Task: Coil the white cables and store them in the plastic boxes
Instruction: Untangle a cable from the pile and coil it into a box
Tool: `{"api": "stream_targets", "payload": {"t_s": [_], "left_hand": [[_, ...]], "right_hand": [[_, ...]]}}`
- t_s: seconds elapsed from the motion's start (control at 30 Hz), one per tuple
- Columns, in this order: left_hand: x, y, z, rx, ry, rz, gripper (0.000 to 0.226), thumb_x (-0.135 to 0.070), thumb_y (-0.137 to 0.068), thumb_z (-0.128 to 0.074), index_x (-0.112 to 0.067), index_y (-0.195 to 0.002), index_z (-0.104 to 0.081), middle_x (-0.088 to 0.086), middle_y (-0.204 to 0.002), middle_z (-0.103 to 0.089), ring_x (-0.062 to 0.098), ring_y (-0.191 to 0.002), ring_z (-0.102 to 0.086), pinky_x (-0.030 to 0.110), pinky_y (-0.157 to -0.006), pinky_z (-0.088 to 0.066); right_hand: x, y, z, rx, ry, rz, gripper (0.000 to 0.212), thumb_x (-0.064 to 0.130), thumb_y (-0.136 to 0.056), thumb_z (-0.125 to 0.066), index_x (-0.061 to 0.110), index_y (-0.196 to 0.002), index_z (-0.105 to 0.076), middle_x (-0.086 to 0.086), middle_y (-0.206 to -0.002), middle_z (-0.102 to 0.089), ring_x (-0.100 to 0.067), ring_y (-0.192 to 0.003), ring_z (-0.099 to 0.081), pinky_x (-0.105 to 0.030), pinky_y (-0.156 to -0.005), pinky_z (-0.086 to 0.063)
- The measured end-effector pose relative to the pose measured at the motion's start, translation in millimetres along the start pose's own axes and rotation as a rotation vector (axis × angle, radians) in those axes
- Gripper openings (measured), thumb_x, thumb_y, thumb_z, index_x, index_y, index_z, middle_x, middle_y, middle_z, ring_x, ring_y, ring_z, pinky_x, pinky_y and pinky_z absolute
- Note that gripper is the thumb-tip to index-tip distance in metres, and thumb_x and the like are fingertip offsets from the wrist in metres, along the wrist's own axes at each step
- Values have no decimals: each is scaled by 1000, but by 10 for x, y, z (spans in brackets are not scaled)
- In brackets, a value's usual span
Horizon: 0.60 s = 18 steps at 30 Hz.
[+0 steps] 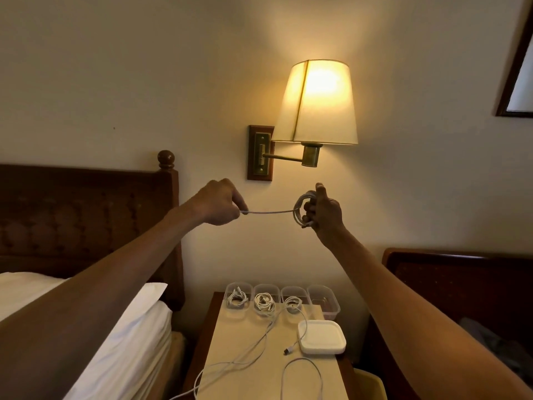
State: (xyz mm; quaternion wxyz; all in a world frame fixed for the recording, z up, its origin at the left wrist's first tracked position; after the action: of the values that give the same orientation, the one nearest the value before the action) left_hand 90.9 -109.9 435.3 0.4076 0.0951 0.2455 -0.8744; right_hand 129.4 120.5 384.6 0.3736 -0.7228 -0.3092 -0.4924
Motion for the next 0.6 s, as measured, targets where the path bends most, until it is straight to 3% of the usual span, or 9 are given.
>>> {"api": "stream_targets", "payload": {"t_s": [0.17, 0.33, 0.47, 0.6], "left_hand": [[267, -36, 46, -423, -250, -55, 23, -5, -90, -65, -17, -106, -76, 6, -107, -69, 21, -98, -59, 35, -83, -54], [396, -31, -300, -431, -328, -74, 20, -12, -97, -59, -13, -111, -74, 8, -104, -65, 26, -99, -52, 36, -80, -51], [419, -71, -479, -397, 60, 26, 19, -12, -95, -63, -4, -109, -73, 13, -108, -62, 24, -96, -59, 31, -80, -48], [241, -52, -722, -202, 883, 184, 17, -5, -96, -57, -2, -108, -70, 15, -108, -69, 27, -103, -66, 30, -89, -56]], "right_hand": [[48, 105, -157, 65, -166, -80, 35, 39, -100, -48, 9, -85, -56, 0, -56, -40, -12, -49, -39, -24, -44, -38], [117, 240, -366, 195, -293, -132, 40, 46, -97, -49, 8, -83, -53, -1, -57, -37, -9, -41, -37, -20, -42, -36], [127, 286, -455, 236, -321, -135, 43, 48, -96, -49, 9, -78, -54, -2, -58, -41, -9, -41, -37, -20, -45, -34], [104, 290, -492, 206, -371, -151, 42, 45, -97, -50, 6, -81, -56, -4, -59, -47, -10, -45, -37, -19, -47, -35]]}}
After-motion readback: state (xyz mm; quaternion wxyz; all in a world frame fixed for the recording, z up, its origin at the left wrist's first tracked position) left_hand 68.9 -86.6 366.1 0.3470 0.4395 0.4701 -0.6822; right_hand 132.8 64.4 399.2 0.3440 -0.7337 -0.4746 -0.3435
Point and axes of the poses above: each hand's wrist, its own y-axis away from the middle knuckle, its own z-axis out of the back of the hand, x = y × z, the point moved 5 cm from there along -y, towards the middle knuckle
